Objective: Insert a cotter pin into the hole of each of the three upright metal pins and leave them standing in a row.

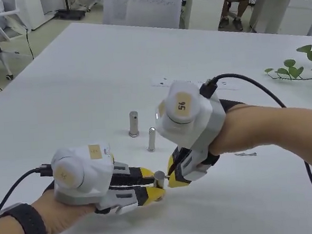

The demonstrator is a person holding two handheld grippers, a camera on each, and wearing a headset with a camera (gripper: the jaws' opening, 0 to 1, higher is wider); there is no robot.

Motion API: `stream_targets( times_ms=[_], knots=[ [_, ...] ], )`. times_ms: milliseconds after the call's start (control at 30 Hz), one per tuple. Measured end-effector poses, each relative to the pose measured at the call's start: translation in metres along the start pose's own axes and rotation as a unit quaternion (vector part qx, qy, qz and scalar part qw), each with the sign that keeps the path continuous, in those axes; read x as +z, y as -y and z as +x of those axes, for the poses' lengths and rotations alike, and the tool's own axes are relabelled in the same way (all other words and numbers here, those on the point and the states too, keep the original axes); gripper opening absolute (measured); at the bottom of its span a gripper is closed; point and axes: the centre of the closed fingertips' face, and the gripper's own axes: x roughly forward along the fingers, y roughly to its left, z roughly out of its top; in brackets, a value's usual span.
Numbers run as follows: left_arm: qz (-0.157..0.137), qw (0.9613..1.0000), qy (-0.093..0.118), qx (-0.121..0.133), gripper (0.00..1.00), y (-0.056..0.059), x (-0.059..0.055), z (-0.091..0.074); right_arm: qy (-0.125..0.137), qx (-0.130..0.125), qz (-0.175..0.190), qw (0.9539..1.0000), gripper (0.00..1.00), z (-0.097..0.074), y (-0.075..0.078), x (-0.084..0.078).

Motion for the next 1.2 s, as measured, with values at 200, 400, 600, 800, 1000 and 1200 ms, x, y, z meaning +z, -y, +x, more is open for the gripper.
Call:
stream_targets(
  times_ms=[200,400,600,800,1000,1200],
  knots=[
    [0.001,1.0,0.0,0.0,0.11,-0.0002,0.0001,0.0006,0.001,-0.005,-0.004,1.0,0.05,-0.0003,0.0023,-0.0001],
    [0.001,1.0,0.0,-0.001,0.11,0.0,0.0001,0.0006,0.0,-0.005,-0.002,1.0,0.04,0.0,0.0024,0.0004],
    [0.001,1.0,0.001,-0.001,0.11,-0.0002,0.0001,0.0007,0.003,-0.004,0.002,1.0,0.05,0.0002,0.0024,0.0008],
    [0.003,1.0,0.002,0.001,0.12,-0.0004,0.0,0.0001,0.015,-0.004,0.009,0.9998,0.09,0.0002,0.0013,0.0029],
    [-0.008,0.9999,-0.001,0.012,0.2,-0.0048,-0.0015,-0.0005,0.015,-0.003,0.011,0.9998,0.1,0.0004,-0.0001,0.0019],
    [-0.017,0.9997,0.01,0.013,0.24,-0.0057,0.004,-0.0028,0.019,-0.004,0.013,0.9997,0.11,-0.0013,0.0012,0.0022]
  ],
)
